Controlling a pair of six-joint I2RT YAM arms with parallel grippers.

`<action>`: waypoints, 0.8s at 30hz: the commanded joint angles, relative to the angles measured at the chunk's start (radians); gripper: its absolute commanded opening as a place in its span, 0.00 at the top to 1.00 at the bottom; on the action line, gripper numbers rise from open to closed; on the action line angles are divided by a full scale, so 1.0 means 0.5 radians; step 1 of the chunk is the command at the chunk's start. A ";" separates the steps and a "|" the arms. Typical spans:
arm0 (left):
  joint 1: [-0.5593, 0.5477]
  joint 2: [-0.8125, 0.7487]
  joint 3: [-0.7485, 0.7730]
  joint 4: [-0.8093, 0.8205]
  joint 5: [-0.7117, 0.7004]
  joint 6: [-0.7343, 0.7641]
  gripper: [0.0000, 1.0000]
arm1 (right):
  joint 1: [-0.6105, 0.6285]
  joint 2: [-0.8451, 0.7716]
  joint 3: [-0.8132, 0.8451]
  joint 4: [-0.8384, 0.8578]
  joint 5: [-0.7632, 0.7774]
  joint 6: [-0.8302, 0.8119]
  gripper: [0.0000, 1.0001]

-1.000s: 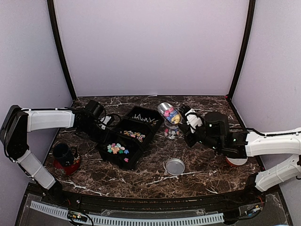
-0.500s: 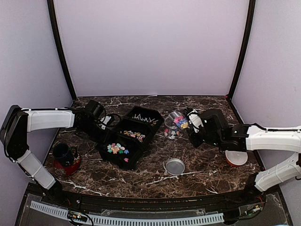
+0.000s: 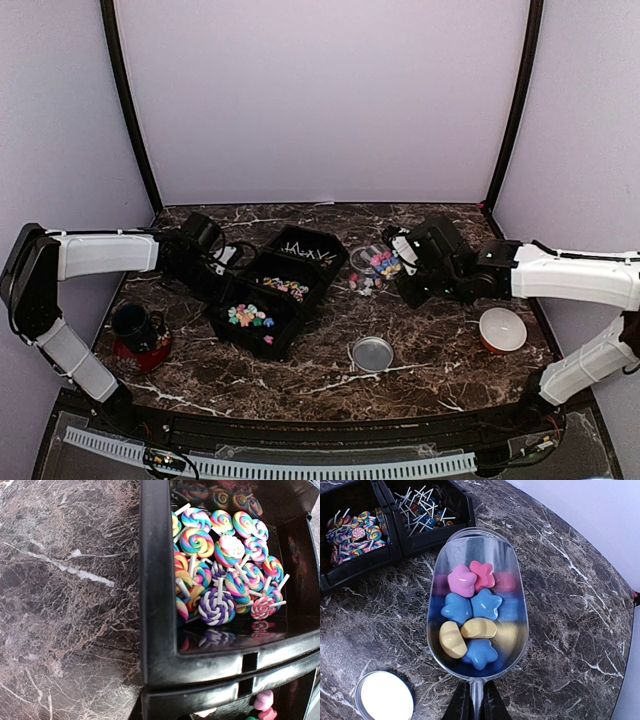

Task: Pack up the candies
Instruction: Place the fake candies in the packing box.

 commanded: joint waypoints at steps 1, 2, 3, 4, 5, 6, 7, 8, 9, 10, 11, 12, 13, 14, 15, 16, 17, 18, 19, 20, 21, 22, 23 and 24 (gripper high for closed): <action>0.013 -0.164 0.088 0.260 0.127 -0.021 1.00 | -0.011 0.036 0.141 -0.149 0.047 0.045 1.00; 0.013 -0.164 0.088 0.260 0.126 -0.020 1.00 | -0.010 0.047 0.166 -0.176 0.046 0.045 1.00; 0.012 -0.165 0.087 0.260 0.127 -0.019 1.00 | -0.010 0.060 0.186 -0.204 0.043 0.047 1.00; 0.011 -0.166 0.089 0.260 0.126 -0.019 1.00 | -0.013 0.072 0.206 -0.243 0.039 0.048 1.00; 0.010 -0.167 0.087 0.260 0.126 -0.018 1.00 | -0.015 0.084 0.227 -0.276 0.029 0.051 1.00; 0.012 -0.166 0.087 0.259 0.126 -0.019 1.00 | -0.017 0.095 0.251 -0.308 0.018 0.055 1.00; 0.011 -0.166 0.087 0.260 0.126 -0.020 1.00 | -0.018 0.108 0.271 -0.340 0.009 0.059 1.00; 0.014 -0.168 0.087 0.260 0.126 -0.018 1.00 | -0.020 0.119 0.296 -0.376 0.000 0.062 1.00; 0.012 -0.169 0.087 0.259 0.126 -0.019 1.00 | -0.022 0.131 0.319 -0.410 -0.004 0.065 1.00; 0.012 -0.169 0.089 0.259 0.126 -0.018 1.00 | -0.023 0.143 0.344 -0.450 -0.006 0.066 1.00; 0.011 -0.169 0.088 0.258 0.124 -0.016 1.00 | -0.025 0.152 0.365 -0.482 -0.009 0.067 1.00; 0.011 -0.169 0.088 0.259 0.123 -0.015 1.00 | -0.026 0.162 0.382 -0.507 -0.014 0.067 1.00; 0.013 -0.169 0.088 0.258 0.123 -0.015 1.00 | -0.027 0.172 0.395 -0.532 -0.019 0.067 1.00; 0.014 -0.169 0.087 0.257 0.123 -0.017 1.00 | -0.033 0.179 0.409 -0.553 -0.026 0.065 1.00; 0.013 -0.169 0.088 0.258 0.123 -0.016 1.00 | -0.035 0.184 0.419 -0.570 -0.032 0.064 1.00; 0.012 -0.169 0.088 0.257 0.123 -0.016 1.00 | -0.040 0.193 0.427 -0.585 -0.045 0.064 1.00; 0.013 -0.169 0.088 0.257 0.123 -0.017 1.00 | -0.046 0.199 0.429 -0.600 -0.056 0.064 1.00; 0.014 -0.169 0.089 0.257 0.120 -0.018 1.00 | -0.048 0.204 0.431 -0.612 -0.066 0.064 1.00; 0.012 -0.171 0.088 0.257 0.120 -0.015 1.00 | -0.053 0.209 0.430 -0.624 -0.080 0.063 1.00; 0.011 -0.170 0.089 0.259 0.120 -0.016 1.00 | -0.058 0.215 0.477 -0.637 -0.087 0.062 1.00; 0.011 -0.169 0.087 0.257 0.120 -0.017 1.00 | -0.060 0.221 0.499 -0.649 -0.093 0.061 1.00; 0.011 -0.169 0.089 0.257 0.120 -0.017 1.00 | -0.066 0.225 0.513 -0.660 -0.099 0.060 1.00; 0.012 -0.169 0.089 0.257 0.120 -0.018 1.00 | -0.071 0.230 0.524 -0.675 -0.103 0.059 1.00; 0.013 -0.169 0.088 0.257 0.120 -0.017 1.00 | -0.076 0.236 0.534 -0.685 -0.103 0.055 1.00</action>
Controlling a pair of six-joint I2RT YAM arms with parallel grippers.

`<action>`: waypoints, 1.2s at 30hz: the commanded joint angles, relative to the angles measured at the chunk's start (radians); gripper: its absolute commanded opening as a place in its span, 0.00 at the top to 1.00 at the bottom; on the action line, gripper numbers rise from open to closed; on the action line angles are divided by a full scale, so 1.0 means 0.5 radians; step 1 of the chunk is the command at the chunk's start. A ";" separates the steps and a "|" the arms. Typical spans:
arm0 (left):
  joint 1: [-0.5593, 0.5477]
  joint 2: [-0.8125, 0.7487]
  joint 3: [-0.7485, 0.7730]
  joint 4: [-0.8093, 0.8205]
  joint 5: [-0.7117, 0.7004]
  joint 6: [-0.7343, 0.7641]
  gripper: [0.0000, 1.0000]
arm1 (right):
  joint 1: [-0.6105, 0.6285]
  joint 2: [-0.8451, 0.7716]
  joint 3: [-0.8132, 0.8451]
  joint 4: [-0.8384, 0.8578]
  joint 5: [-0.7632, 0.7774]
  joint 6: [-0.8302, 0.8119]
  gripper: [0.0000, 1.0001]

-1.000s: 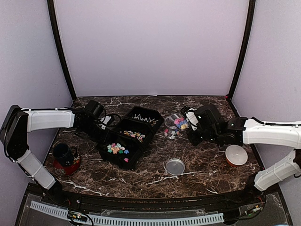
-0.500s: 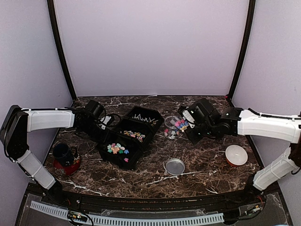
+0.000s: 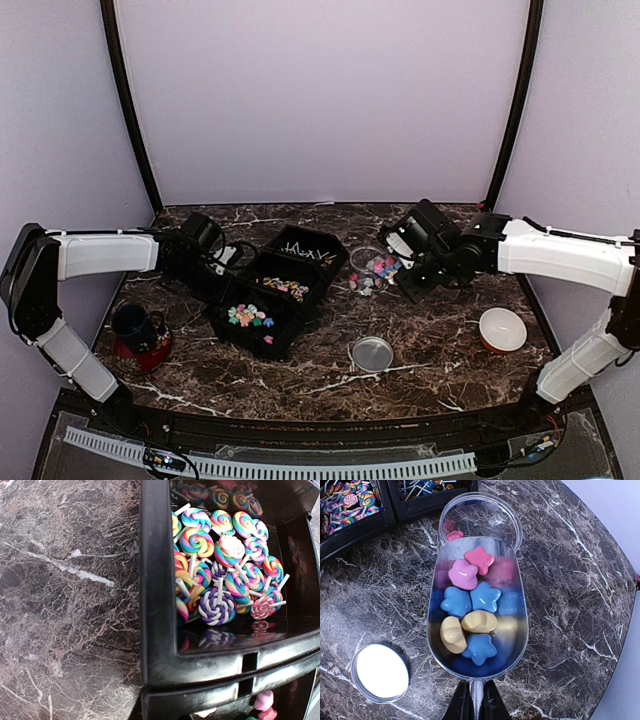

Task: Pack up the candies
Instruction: Place the fake candies in the packing box.

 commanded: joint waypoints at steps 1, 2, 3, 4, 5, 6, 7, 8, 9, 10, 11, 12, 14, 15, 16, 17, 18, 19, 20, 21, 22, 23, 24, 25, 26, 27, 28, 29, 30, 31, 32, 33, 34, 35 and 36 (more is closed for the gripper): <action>0.013 -0.166 0.087 0.257 0.121 -0.017 1.00 | -0.035 0.018 0.123 -0.050 -0.027 0.014 1.00; 0.011 -0.166 0.088 0.259 0.122 -0.017 1.00 | -0.040 0.023 0.136 -0.067 -0.027 0.011 1.00; 0.013 -0.166 0.087 0.257 0.120 -0.015 1.00 | -0.043 0.028 0.148 -0.080 -0.030 0.007 1.00; 0.013 -0.167 0.088 0.257 0.120 -0.016 1.00 | -0.048 0.034 0.160 -0.091 -0.036 0.003 1.00; 0.012 -0.170 0.087 0.257 0.120 -0.016 1.00 | -0.052 0.040 0.170 -0.104 -0.039 -0.005 1.00; 0.013 -0.169 0.088 0.257 0.120 -0.015 1.00 | -0.055 0.045 0.184 -0.121 -0.046 -0.010 1.00; 0.012 -0.169 0.089 0.257 0.119 -0.016 1.00 | -0.062 0.054 0.199 -0.137 -0.054 -0.018 1.00; 0.011 -0.169 0.089 0.257 0.117 -0.012 1.00 | -0.066 0.063 0.215 -0.157 -0.059 -0.025 1.00; 0.013 -0.169 0.089 0.257 0.117 -0.014 1.00 | -0.069 0.072 0.228 -0.176 -0.060 -0.032 1.00; 0.012 -0.169 0.090 0.255 0.117 -0.015 1.00 | -0.073 0.082 0.243 -0.197 -0.064 -0.041 1.00; 0.012 -0.168 0.091 0.253 0.117 -0.014 1.00 | -0.078 0.091 0.258 -0.215 -0.067 -0.048 1.00; 0.013 -0.168 0.091 0.254 0.119 -0.013 1.00 | -0.082 0.100 0.271 -0.231 -0.070 -0.053 1.00; 0.012 -0.169 0.091 0.254 0.120 -0.012 1.00 | -0.094 0.118 0.297 -0.260 -0.079 -0.062 1.00; 0.011 -0.169 0.092 0.255 0.119 -0.013 1.00 | -0.098 0.125 0.309 -0.272 -0.082 -0.065 1.00; 0.012 -0.171 0.090 0.254 0.118 -0.012 1.00 | -0.103 0.134 0.320 -0.285 -0.085 -0.069 1.00; 0.013 -0.172 0.090 0.251 0.118 -0.011 1.00 | -0.107 0.141 0.333 -0.299 -0.086 -0.074 1.00; 0.014 -0.173 0.090 0.252 0.117 -0.013 1.00 | -0.107 0.148 0.342 -0.310 -0.088 -0.080 1.00; 0.011 -0.172 0.090 0.251 0.117 -0.013 1.00 | -0.110 0.155 0.351 -0.319 -0.094 -0.083 1.00; 0.011 -0.173 0.091 0.251 0.117 -0.012 1.00 | -0.111 0.164 0.362 -0.332 -0.095 -0.089 1.00; 0.012 -0.174 0.092 0.251 0.117 -0.013 1.00 | -0.110 0.177 0.374 -0.350 -0.097 -0.090 1.00; 0.012 -0.175 0.093 0.253 0.117 -0.012 1.00 | -0.111 0.186 0.393 -0.367 -0.098 -0.095 1.00; 0.013 -0.175 0.092 0.250 0.117 -0.012 1.00 | -0.113 0.193 0.405 -0.382 -0.101 -0.098 1.00; 0.014 -0.175 0.094 0.250 0.117 -0.011 1.00 | -0.114 0.202 0.416 -0.400 -0.102 -0.100 1.00; 0.014 -0.175 0.093 0.250 0.118 -0.012 1.00 | -0.115 0.212 0.433 -0.425 -0.105 -0.107 1.00; 0.013 -0.175 0.093 0.249 0.119 -0.014 1.00 | -0.113 0.220 0.448 -0.445 -0.105 -0.113 1.00; 0.013 -0.175 0.095 0.250 0.117 -0.014 1.00 | -0.113 0.230 0.464 -0.463 -0.107 -0.120 1.00; 0.014 -0.175 0.093 0.251 0.118 -0.013 1.00 | -0.116 0.241 0.481 -0.485 -0.110 -0.127 1.00; 0.012 -0.175 0.093 0.251 0.120 -0.011 1.00 | -0.117 0.252 0.498 -0.506 -0.112 -0.134 1.00; 0.013 -0.176 0.093 0.250 0.121 -0.012 1.00 | -0.118 0.264 0.517 -0.526 -0.110 -0.138 1.00; 0.012 -0.175 0.094 0.251 0.121 -0.013 1.00 | -0.116 0.275 0.533 -0.544 -0.110 -0.144 1.00; 0.013 -0.176 0.093 0.250 0.120 -0.014 1.00 | -0.117 0.281 0.546 -0.557 -0.104 -0.147 1.00; 0.014 -0.178 0.093 0.249 0.117 -0.014 1.00 | -0.117 0.288 0.557 -0.569 -0.101 -0.149 1.00; 0.012 -0.179 0.093 0.251 0.117 -0.012 1.00 | -0.116 0.290 0.569 -0.581 -0.101 -0.151 1.00; 0.012 -0.181 0.093 0.250 0.117 -0.014 1.00 | -0.116 0.290 0.575 -0.587 -0.100 -0.153 1.00; 0.012 -0.181 0.094 0.251 0.115 -0.013 1.00 | -0.116 0.290 0.585 -0.596 -0.093 -0.154 1.00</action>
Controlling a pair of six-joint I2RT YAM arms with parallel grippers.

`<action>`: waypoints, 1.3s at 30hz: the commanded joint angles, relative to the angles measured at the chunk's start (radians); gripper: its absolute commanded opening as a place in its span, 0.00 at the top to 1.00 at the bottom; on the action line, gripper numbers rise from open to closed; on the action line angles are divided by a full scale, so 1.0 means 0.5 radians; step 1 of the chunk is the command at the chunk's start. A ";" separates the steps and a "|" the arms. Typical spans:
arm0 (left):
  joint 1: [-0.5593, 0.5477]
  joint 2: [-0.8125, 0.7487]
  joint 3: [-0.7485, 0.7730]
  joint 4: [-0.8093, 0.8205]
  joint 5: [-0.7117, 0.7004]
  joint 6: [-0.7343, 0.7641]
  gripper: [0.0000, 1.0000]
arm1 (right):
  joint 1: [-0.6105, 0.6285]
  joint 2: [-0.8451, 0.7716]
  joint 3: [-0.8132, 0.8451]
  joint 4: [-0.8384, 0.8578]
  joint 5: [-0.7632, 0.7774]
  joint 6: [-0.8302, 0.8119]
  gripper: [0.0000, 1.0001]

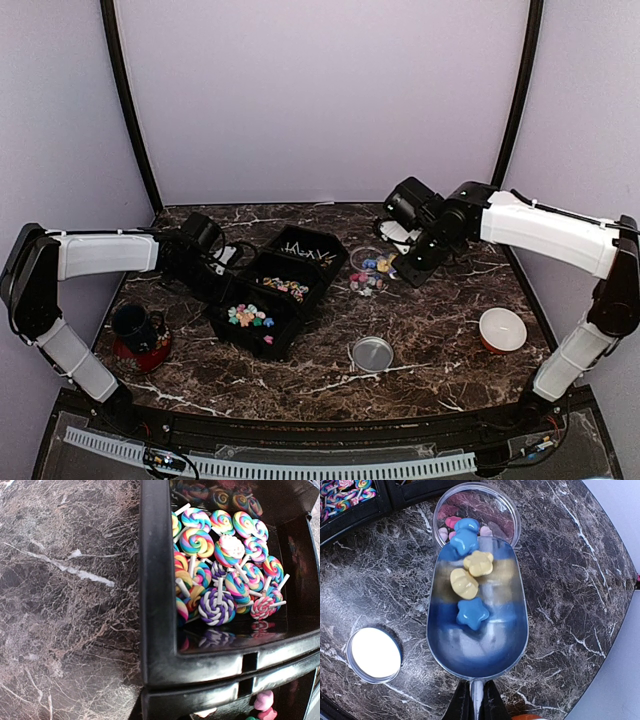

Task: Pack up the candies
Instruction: Place the fake candies in the packing box.

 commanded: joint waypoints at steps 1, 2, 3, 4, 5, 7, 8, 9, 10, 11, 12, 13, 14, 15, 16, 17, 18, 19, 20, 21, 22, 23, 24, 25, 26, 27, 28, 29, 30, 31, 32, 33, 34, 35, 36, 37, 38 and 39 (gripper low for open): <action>0.012 -0.183 0.093 0.251 0.114 -0.012 1.00 | -0.015 0.012 0.091 -0.090 0.015 -0.022 1.00; 0.014 -0.181 0.095 0.252 0.115 -0.013 1.00 | -0.017 0.012 0.100 -0.099 0.023 -0.023 1.00; 0.014 -0.182 0.095 0.252 0.117 -0.013 1.00 | -0.017 0.062 0.112 -0.110 0.030 -0.020 1.00; 0.013 -0.183 0.095 0.252 0.119 -0.012 1.00 | -0.017 0.073 0.124 -0.123 0.035 -0.018 1.00; 0.013 -0.184 0.093 0.253 0.121 -0.014 1.00 | -0.017 0.082 0.136 -0.137 0.036 -0.019 1.00; 0.012 -0.184 0.095 0.253 0.123 -0.015 1.00 | -0.015 0.098 0.168 -0.164 0.054 -0.025 1.00; 0.013 -0.184 0.093 0.252 0.123 -0.015 1.00 | -0.017 0.109 0.181 -0.173 0.064 -0.027 1.00; 0.013 -0.186 0.093 0.252 0.123 -0.014 1.00 | -0.017 0.114 0.194 -0.184 0.070 -0.030 1.00; 0.013 -0.187 0.093 0.252 0.123 -0.016 1.00 | -0.014 0.124 0.215 -0.195 0.072 -0.035 1.00; 0.012 -0.187 0.093 0.251 0.123 -0.016 1.00 | -0.015 0.134 0.232 -0.211 0.073 -0.036 1.00; 0.013 -0.189 0.093 0.252 0.123 -0.017 1.00 | -0.015 0.143 0.246 -0.221 0.074 -0.040 1.00; 0.012 -0.190 0.093 0.252 0.123 -0.016 1.00 | -0.014 0.153 0.263 -0.229 0.081 -0.042 1.00; 0.014 -0.193 0.093 0.252 0.127 -0.015 1.00 | -0.016 0.161 0.276 -0.242 0.089 -0.044 1.00; 0.012 -0.195 0.095 0.251 0.126 -0.016 1.00 | -0.015 0.171 0.289 -0.252 0.099 -0.049 1.00; 0.013 -0.196 0.093 0.252 0.126 -0.016 1.00 | -0.017 0.175 0.299 -0.259 0.107 -0.052 1.00; 0.012 -0.199 0.093 0.252 0.123 -0.017 1.00 | -0.014 0.179 0.309 -0.267 0.107 -0.057 1.00; 0.011 -0.201 0.094 0.251 0.123 -0.017 1.00 | -0.017 0.182 0.318 -0.276 0.106 -0.063 1.00; 0.013 -0.200 0.094 0.251 0.123 -0.017 1.00 | -0.017 0.187 0.329 -0.285 0.103 -0.069 1.00; 0.012 -0.200 0.094 0.251 0.124 -0.017 1.00 | -0.013 0.191 0.338 -0.294 0.101 -0.077 1.00; 0.012 -0.199 0.093 0.252 0.126 -0.016 1.00 | -0.011 0.194 0.351 -0.304 0.095 -0.087 1.00; 0.013 -0.200 0.095 0.250 0.128 -0.016 1.00 | -0.011 0.199 0.360 -0.312 0.092 -0.093 1.00; 0.013 -0.197 0.095 0.251 0.133 -0.017 1.00 | -0.008 0.203 0.380 -0.320 0.091 -0.102 1.00; 0.016 -0.198 0.096 0.252 0.135 -0.015 1.00 | -0.007 0.211 0.398 -0.333 0.094 -0.107 1.00; 0.017 -0.194 0.096 0.251 0.135 -0.017 1.00 | -0.005 0.223 0.414 -0.345 0.101 -0.113 1.00; 0.016 -0.193 0.097 0.250 0.138 -0.018 1.00 | -0.005 0.236 0.434 -0.358 0.108 -0.121 1.00; 0.017 -0.193 0.096 0.249 0.138 -0.020 1.00 | -0.005 0.250 0.452 -0.373 0.118 -0.127 1.00; 0.016 -0.195 0.097 0.250 0.139 -0.018 1.00 | -0.002 0.264 0.474 -0.383 0.133 -0.134 1.00; 0.016 -0.193 0.096 0.248 0.141 -0.018 1.00 | 0.000 0.281 0.488 -0.388 0.159 -0.140 1.00; 0.017 -0.193 0.096 0.249 0.141 -0.019 1.00 | -0.001 0.296 0.502 -0.390 0.194 -0.146 1.00; 0.019 -0.197 0.096 0.250 0.141 -0.019 1.00 | 0.000 0.312 0.517 -0.392 0.225 -0.147 1.00; 0.016 -0.196 0.096 0.248 0.141 -0.020 1.00 | -0.001 0.328 0.529 -0.391 0.247 -0.149 1.00; 0.020 -0.196 0.098 0.247 0.141 -0.018 1.00 | 0.000 0.339 0.539 -0.392 0.256 -0.151 1.00; 0.018 -0.199 0.098 0.246 0.139 -0.018 1.00 | 0.002 0.341 0.542 -0.381 0.257 -0.151 1.00; 0.019 -0.202 0.095 0.245 0.137 -0.017 1.00 | 0.005 0.332 0.530 -0.351 0.258 -0.153 1.00; 0.019 -0.204 0.093 0.246 0.134 -0.017 1.00 | 0.007 0.307 0.496 -0.303 0.260 -0.161 1.00; 0.018 -0.205 0.093 0.246 0.132 -0.017 1.00 | 0.012 0.274 0.450 -0.234 0.255 -0.182 1.00; 0.019 -0.206 0.093 0.246 0.133 -0.017 1.00 | 0.017 0.216 0.395 -0.161 0.252 -0.212 1.00; 0.020 -0.204 0.093 0.248 0.132 -0.017 1.00 | 0.020 0.166 0.326 -0.080 0.250 -0.233 1.00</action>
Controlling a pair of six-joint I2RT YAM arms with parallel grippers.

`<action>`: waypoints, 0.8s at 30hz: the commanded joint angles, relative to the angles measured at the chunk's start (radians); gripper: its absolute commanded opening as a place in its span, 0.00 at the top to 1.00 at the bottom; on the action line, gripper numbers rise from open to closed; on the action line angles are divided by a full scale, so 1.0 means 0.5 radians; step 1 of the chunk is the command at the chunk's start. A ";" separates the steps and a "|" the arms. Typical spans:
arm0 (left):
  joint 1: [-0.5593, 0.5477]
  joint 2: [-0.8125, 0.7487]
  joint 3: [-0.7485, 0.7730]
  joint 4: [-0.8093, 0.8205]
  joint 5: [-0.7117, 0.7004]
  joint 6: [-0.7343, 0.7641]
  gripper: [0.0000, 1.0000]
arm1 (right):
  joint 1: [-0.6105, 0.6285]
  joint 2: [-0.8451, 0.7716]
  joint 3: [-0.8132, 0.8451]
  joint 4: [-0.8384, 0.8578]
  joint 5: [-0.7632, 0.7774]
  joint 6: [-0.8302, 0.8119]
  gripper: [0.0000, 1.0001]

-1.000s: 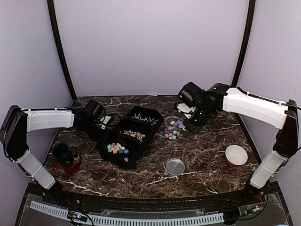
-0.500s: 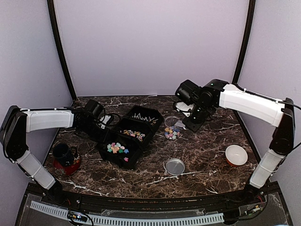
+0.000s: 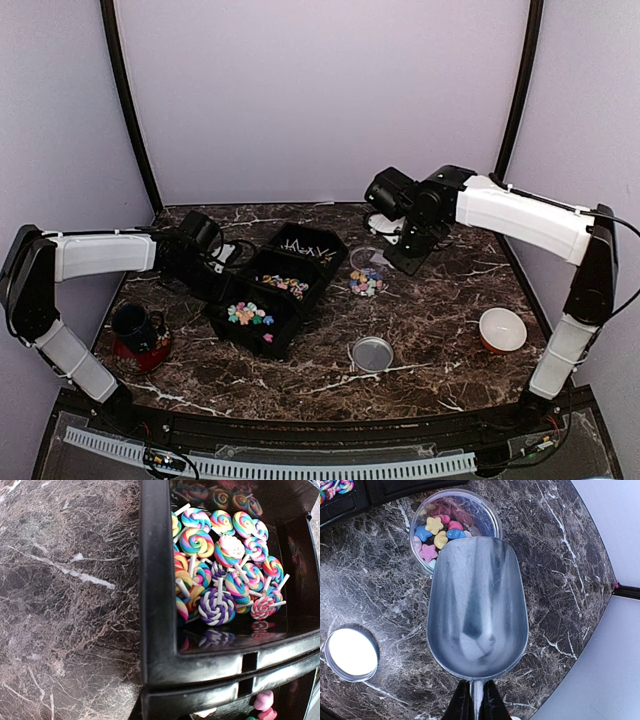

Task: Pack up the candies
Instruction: Place the fake candies in the packing box, then place the plate at the center of the board.

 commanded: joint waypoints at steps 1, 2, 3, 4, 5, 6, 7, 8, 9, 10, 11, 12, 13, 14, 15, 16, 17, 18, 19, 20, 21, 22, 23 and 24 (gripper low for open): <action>0.011 -0.168 0.093 0.247 0.126 -0.017 1.00 | 0.019 -0.207 -0.183 0.326 0.049 -0.095 1.00; 0.011 -0.166 0.094 0.247 0.129 -0.017 1.00 | 0.023 -0.254 -0.256 0.412 0.042 -0.117 1.00; 0.011 -0.162 0.093 0.247 0.130 -0.017 1.00 | 0.025 -0.304 -0.317 0.501 0.033 -0.136 1.00; 0.011 -0.158 0.093 0.245 0.130 -0.016 1.00 | 0.034 -0.365 -0.382 0.576 0.022 -0.155 1.00; 0.012 -0.153 0.094 0.246 0.133 -0.017 1.00 | 0.038 -0.409 -0.438 0.655 0.012 -0.167 1.00; 0.011 -0.146 0.096 0.246 0.131 -0.015 1.00 | 0.046 -0.448 -0.489 0.729 0.001 -0.177 1.00; 0.011 -0.144 0.096 0.248 0.130 -0.016 1.00 | 0.051 -0.486 -0.542 0.799 -0.009 -0.187 1.00; 0.014 -0.137 0.097 0.246 0.128 -0.017 1.00 | 0.058 -0.523 -0.593 0.874 -0.023 -0.193 1.00; 0.012 -0.133 0.096 0.244 0.127 -0.015 1.00 | 0.067 -0.557 -0.658 0.948 -0.036 -0.200 1.00; 0.012 -0.130 0.095 0.243 0.122 -0.016 1.00 | 0.076 -0.590 -0.708 1.035 -0.049 -0.201 1.00; 0.012 -0.126 0.094 0.241 0.120 -0.016 1.00 | 0.085 -0.617 -0.749 1.103 -0.061 -0.203 1.00; 0.013 -0.122 0.092 0.243 0.111 -0.015 1.00 | 0.099 -0.641 -0.790 1.162 -0.073 -0.204 1.00; 0.015 -0.118 0.088 0.243 0.103 -0.017 1.00 | 0.114 -0.666 -0.830 1.219 -0.077 -0.208 1.00; 0.012 -0.112 0.087 0.244 0.091 -0.018 1.00 | 0.131 -0.690 -0.868 1.279 -0.081 -0.214 1.00; 0.011 -0.109 0.082 0.242 0.081 -0.019 1.00 | 0.152 -0.719 -0.903 1.332 -0.083 -0.223 1.00; 0.009 -0.105 0.076 0.243 0.071 -0.022 1.00 | 0.171 -0.747 -0.947 1.396 -0.091 -0.230 1.00; 0.006 -0.102 0.073 0.243 0.064 -0.027 1.00 | 0.188 -0.781 -1.005 1.461 -0.111 -0.238 1.00; 0.001 -0.099 0.067 0.242 0.058 -0.033 1.00 | 0.202 -0.813 -1.050 1.524 -0.142 -0.240 1.00; -0.011 -0.096 0.063 0.243 0.052 -0.042 1.00 | 0.216 -0.843 -1.082 1.580 -0.172 -0.241 1.00; -0.024 -0.093 0.059 0.242 0.043 -0.049 1.00 | 0.228 -0.871 -1.113 1.625 -0.203 -0.237 1.00; -0.041 -0.092 0.059 0.234 0.034 -0.057 1.00 | 0.238 -0.891 -1.139 1.669 -0.232 -0.232 1.00; -0.053 -0.092 0.054 0.229 0.021 -0.066 1.00 | 0.250 -0.918 -1.164 1.706 -0.259 -0.222 1.00; -0.065 -0.096 0.051 0.223 0.010 -0.077 1.00 | 0.259 -0.938 -1.191 1.748 -0.291 -0.216 1.00; -0.073 -0.100 0.048 0.220 -0.002 -0.089 1.00 | 0.266 -0.953 -1.216 1.788 -0.316 -0.211 1.00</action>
